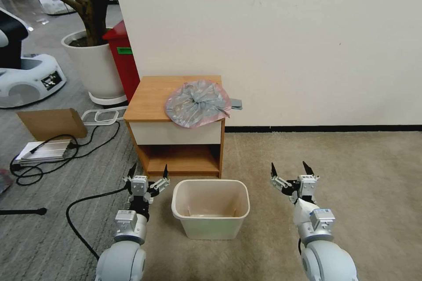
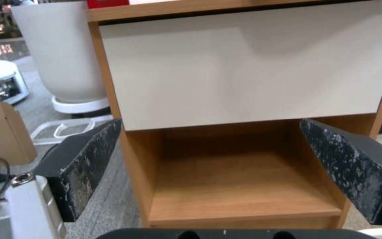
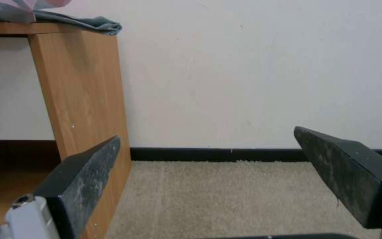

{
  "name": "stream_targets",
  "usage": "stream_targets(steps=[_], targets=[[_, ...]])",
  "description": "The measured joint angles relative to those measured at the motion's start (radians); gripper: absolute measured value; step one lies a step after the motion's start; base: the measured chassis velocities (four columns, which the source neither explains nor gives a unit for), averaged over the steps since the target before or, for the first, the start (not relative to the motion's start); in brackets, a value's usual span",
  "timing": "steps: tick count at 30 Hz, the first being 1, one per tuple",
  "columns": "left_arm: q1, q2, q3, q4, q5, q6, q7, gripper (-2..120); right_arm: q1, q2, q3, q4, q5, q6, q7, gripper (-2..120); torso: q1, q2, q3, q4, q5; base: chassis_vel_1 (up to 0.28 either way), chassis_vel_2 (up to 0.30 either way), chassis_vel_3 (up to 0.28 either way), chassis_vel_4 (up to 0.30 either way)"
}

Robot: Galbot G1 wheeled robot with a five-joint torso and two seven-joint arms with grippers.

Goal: Pick up the garbage bag from the table and place it over the trash can.

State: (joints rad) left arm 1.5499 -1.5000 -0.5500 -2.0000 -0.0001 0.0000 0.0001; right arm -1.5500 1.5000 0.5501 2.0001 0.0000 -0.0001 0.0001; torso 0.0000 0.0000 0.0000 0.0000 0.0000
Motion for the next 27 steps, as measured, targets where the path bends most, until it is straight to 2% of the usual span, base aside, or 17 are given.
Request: stream_targets(steps=[15, 19, 20, 25, 26, 27], targets=[[0.01, 0.006, -0.003, -0.014, -0.004, 0.001, -0.004, 100, -0.002, 0.0, 0.0, 0.005, 0.002, -0.001, 0.0, 100, 0.0, 0.0, 0.0, -0.0001, -0.0001, 0.0, 0.0, 0.0, 0.0], [0.093, 0.058, -0.034, -0.123, -0.047, 0.022, -0.058, 100, -0.046, -0.004, 0.007, 0.113, 0.047, -0.031, 0.033, 100, 0.0, 0.0, 0.0, 0.0001, -0.0001, 0.0, 0.0, 0.0, 0.0], [0.093, 0.058, -0.034, -0.123, -0.047, 0.022, -0.058, 100, -0.046, -0.004, 0.007, 0.113, 0.047, -0.031, 0.033, 100, 0.0, 0.0, 0.0, 0.0001, -0.0001, 0.0, 0.0, 0.0, 0.0], [0.215, 0.136, -0.078, -0.282, -0.109, 0.056, -0.14, 100, -0.117, -0.01, 0.016, 0.282, 0.119, -0.08, 0.085, 100, 0.0, 0.0, 0.0, 0.0001, -0.0001, 0.0, 0.0, 0.0, 0.0], [0.215, 0.136, -0.078, -0.282, -0.109, 0.056, -0.14, 100, -0.117, -0.01, 0.016, 0.282, 0.119, -0.08, 0.085, 100, 0.0, 0.0, 0.0, 0.0001, -0.0001, 0.0, 0.0, 0.0, 0.0], [0.242, 0.153, -0.088, -0.318, -0.123, 0.063, -0.158, 100, -0.133, -0.011, 0.018, 0.321, 0.135, -0.091, 0.096, 100, 0.0, 0.0, 0.0, 0.0002, -0.0002, 0.0, 0.0, 0.0, 0.0]])
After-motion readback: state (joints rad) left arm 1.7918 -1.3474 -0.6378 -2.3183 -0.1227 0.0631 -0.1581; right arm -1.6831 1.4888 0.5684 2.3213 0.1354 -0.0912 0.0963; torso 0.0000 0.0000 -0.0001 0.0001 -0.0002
